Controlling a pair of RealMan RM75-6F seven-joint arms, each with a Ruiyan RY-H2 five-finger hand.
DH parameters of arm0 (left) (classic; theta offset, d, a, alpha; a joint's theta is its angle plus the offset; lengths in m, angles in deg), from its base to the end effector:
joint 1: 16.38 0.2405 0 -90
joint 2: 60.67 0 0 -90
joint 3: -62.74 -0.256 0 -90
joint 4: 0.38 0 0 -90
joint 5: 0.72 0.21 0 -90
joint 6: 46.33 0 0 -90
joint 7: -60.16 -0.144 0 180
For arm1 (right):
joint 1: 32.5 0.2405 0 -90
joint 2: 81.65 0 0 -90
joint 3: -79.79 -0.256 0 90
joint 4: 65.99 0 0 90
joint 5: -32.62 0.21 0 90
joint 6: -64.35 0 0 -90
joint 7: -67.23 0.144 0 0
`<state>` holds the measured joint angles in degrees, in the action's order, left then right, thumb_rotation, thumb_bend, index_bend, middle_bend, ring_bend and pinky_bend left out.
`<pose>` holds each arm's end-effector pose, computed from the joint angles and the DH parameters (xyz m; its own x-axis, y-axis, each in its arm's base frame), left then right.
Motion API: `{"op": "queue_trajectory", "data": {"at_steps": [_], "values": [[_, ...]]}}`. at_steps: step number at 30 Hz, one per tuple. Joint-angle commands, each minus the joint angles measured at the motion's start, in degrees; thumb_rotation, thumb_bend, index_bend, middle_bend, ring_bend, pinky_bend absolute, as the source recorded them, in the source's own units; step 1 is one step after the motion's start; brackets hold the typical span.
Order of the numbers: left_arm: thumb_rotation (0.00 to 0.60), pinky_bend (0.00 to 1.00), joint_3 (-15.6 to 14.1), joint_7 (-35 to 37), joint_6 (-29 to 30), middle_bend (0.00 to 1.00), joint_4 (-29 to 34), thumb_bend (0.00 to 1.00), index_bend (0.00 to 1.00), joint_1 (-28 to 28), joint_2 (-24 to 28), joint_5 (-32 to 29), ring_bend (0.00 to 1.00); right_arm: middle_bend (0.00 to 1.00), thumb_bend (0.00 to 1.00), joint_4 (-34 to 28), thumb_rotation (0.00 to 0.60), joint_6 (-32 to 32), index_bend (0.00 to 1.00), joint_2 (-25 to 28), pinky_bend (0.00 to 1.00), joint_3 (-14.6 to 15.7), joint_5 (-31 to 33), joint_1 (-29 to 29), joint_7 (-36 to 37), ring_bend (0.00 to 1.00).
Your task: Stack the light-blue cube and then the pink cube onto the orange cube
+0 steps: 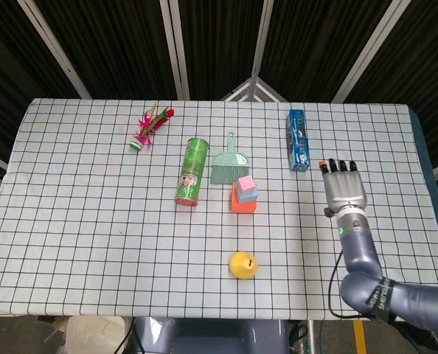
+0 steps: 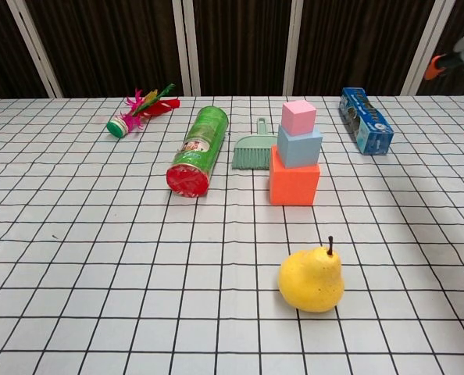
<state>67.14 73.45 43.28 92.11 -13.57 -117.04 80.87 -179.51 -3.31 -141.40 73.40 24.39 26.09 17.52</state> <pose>-0.3412 0.1417 0.2222 0.3097 -0.0857 0.9470 0.9412 0.1690 -0.2925 -0.1544 -0.3522 0.1254 0.6125 -0.3978 0.6830 -0.7263 0.0576 0.6849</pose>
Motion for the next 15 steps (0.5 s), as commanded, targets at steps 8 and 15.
{"op": "queue_trajectory", "data": {"at_steps": [8,15], "values": [[0.6,0.0,-0.4,-2.6,1.5,0.0,1.3,0.16,0.09,0.5,-0.9,0.8,0.0,0.04,0.3,14.8,0.6,-11.0,0.0,0.0,0.05,13.9,-56.4,-34.2,44.3,0.01],[0.6,0.0,-0.3,-3.8,3.4,0.0,1.8,0.16,0.09,1.2,-1.5,1.3,0.0,0.04,0.3,23.2,0.6,-14.5,0.0,-3.4,0.05,13.5,-60.6,-39.8,49.6,0.01]]}}
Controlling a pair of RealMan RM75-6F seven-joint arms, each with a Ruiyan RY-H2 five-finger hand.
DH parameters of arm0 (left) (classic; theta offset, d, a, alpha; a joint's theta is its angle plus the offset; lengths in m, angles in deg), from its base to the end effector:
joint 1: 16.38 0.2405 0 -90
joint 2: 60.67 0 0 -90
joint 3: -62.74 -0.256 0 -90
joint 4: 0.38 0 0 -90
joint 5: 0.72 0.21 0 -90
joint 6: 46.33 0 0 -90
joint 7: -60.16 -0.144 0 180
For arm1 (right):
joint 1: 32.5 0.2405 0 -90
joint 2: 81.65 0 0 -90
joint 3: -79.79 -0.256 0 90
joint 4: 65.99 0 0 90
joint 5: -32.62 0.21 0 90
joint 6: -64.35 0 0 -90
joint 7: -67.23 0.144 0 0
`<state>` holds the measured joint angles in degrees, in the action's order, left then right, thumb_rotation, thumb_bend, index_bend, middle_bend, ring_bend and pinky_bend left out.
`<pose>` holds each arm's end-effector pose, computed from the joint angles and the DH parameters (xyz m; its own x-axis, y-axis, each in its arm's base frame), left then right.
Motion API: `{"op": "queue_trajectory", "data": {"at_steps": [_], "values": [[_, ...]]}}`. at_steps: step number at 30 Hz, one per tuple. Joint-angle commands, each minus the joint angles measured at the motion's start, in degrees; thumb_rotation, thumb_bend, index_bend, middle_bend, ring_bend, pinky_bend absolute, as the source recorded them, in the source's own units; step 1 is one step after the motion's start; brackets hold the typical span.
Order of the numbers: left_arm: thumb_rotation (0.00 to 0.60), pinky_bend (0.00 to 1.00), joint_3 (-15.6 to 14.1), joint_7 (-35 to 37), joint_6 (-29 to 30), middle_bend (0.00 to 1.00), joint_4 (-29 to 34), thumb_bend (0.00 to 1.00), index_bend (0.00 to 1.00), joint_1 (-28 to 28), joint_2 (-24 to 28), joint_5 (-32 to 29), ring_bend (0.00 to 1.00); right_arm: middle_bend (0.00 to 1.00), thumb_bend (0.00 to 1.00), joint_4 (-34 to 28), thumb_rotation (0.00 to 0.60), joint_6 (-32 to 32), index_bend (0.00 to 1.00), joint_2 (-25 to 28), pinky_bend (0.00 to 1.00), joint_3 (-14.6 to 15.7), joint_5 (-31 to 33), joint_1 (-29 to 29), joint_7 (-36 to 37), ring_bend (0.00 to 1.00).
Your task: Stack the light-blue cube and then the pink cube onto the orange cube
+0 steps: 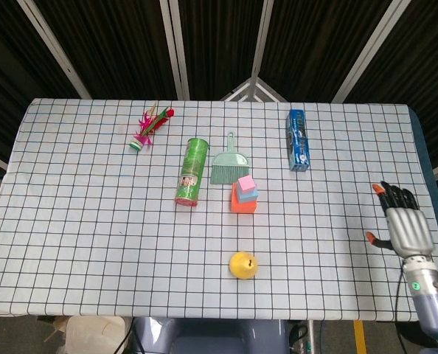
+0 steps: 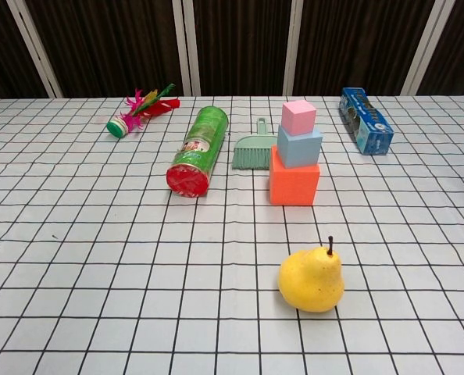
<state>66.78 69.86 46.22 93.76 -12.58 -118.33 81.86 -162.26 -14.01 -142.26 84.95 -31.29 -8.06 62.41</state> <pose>-0.3329 0.1349 0.2157 0.3275 -0.1120 0.9382 0.9371 0.1652 -0.3074 -0.3020 -0.2517 0.1616 0.4532 -0.1277 0.8822 -0.8840 0.0627 0.4632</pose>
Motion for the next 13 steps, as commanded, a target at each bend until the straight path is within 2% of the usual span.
{"op": "queue_trajectory", "data": {"at_steps": [1,13], "values": [[0.6,0.0,0.1,-0.3,0.7,0.0,0.1,0.16,0.09,0.2,-0.3,0.5,0.0,0.04,0.3,6.6,0.6,-4.0,0.0,-2.8,0.05,1.8,-5.4,-6.1,4.7,0.01],[0.6,0.0,0.5,0.3,1.4,0.0,-1.0,0.16,0.09,0.5,-0.7,0.0,0.0,0.04,0.29,5.9,0.6,-6.8,0.0,-3.0,0.05,-1.5,-7.6,-9.5,-0.7,0.01]]}}
